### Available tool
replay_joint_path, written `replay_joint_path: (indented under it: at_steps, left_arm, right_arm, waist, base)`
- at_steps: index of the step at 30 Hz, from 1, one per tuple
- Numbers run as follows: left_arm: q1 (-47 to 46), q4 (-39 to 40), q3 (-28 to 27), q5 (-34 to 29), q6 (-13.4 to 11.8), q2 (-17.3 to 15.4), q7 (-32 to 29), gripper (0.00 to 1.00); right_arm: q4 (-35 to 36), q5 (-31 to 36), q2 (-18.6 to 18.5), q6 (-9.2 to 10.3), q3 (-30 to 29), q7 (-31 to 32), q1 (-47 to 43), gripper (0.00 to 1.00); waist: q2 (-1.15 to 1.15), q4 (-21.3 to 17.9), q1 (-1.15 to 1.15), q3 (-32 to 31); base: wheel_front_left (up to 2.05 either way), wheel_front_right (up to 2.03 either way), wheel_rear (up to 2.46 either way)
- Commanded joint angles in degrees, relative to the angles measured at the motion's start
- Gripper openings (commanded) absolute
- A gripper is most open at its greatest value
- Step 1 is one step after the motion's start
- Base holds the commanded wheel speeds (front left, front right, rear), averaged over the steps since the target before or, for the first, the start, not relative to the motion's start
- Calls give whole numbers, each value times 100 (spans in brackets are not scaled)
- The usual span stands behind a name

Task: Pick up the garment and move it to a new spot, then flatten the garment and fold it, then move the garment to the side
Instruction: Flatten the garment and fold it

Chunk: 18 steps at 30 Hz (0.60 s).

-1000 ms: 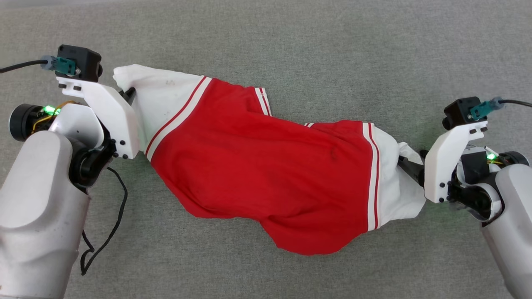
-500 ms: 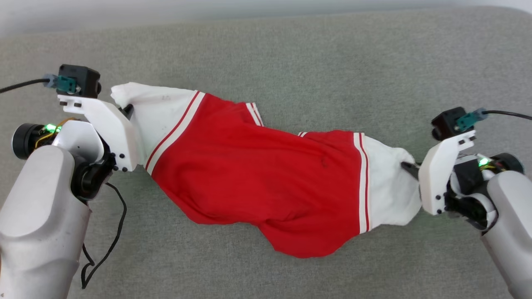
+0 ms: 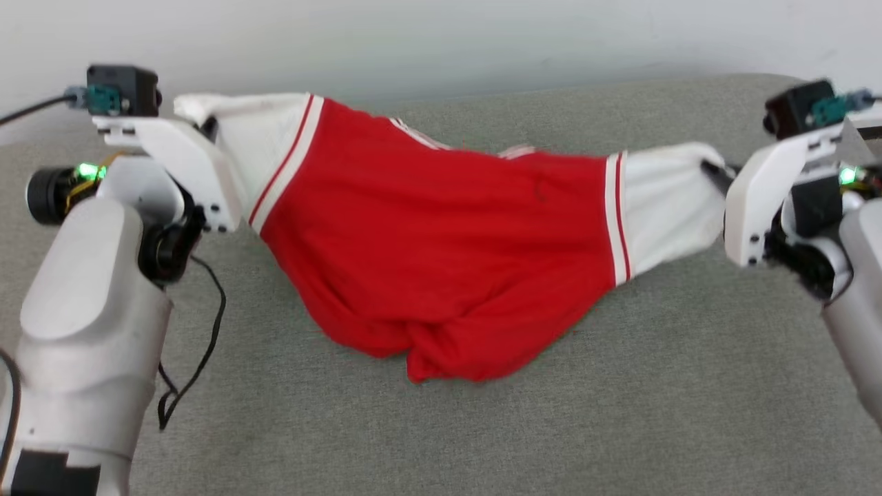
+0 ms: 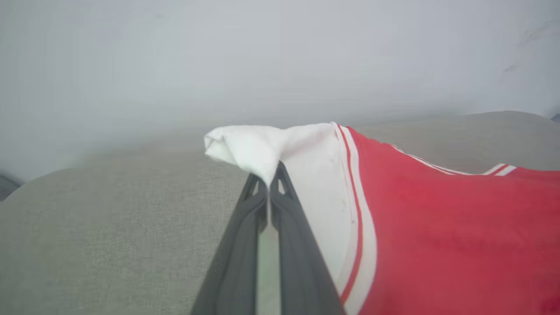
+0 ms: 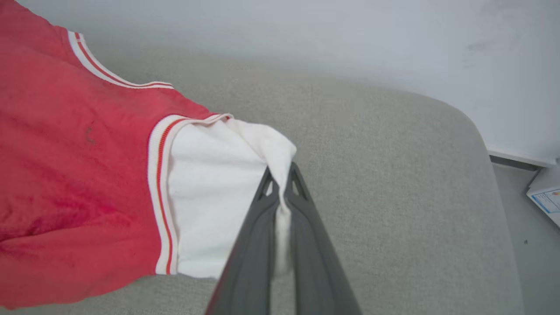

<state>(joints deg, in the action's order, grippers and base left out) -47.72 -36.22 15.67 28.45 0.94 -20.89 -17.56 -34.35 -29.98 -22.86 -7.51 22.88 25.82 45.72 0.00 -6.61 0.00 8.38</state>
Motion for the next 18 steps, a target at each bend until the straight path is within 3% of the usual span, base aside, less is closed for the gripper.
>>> replay_joint_path:
  at_steps: [1,9,18]
  left_arm:
    - [-221,-119,-19,-41,-45,31,90,0]
    - [-1709,-856,-73,-223,-256,220,717,0]
    - [-3284,-1141,-196,-414,-476,200,1569,0]
  right_arm:
    - [-79,2,55,4,44,-83,229,0]
    - [-553,4,184,4,179,-859,1837,0]
    - [-1076,182,206,4,155,-2037,3583,0]
  waist:
    - [0,-9,0,19]
    - [0,-61,0,567]
    - [0,-42,0,1332]
  base:
    - [0,0,0]
    - [0,0,0]
    - [0,0,0]
